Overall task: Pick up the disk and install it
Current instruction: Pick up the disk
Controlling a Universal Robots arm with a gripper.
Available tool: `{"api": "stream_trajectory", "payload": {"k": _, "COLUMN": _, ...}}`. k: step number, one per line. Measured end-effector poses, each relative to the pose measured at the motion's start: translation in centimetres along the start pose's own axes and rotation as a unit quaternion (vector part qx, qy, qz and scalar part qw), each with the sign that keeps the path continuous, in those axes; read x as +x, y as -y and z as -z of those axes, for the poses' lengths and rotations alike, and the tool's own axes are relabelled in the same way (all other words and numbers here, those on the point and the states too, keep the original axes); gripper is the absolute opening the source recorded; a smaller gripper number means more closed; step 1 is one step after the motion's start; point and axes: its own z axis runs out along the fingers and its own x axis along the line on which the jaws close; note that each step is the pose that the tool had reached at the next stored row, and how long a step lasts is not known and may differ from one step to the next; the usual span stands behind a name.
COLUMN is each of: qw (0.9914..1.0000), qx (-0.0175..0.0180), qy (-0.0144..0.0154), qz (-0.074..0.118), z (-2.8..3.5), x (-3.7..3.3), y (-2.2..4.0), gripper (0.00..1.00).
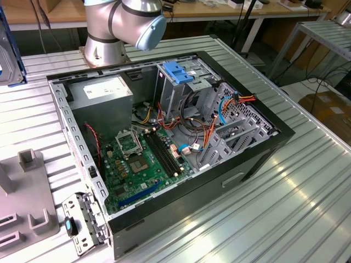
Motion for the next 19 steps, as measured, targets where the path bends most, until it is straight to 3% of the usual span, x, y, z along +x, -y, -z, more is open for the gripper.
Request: {"api": "stream_trajectory", "payload": {"k": 19, "qw": 1.00000, "qx": 0.0000, "qy": 0.0000, "qz": 0.000, "z": -0.02, "x": -0.09, "y": 2.13, "gripper": 0.37}}
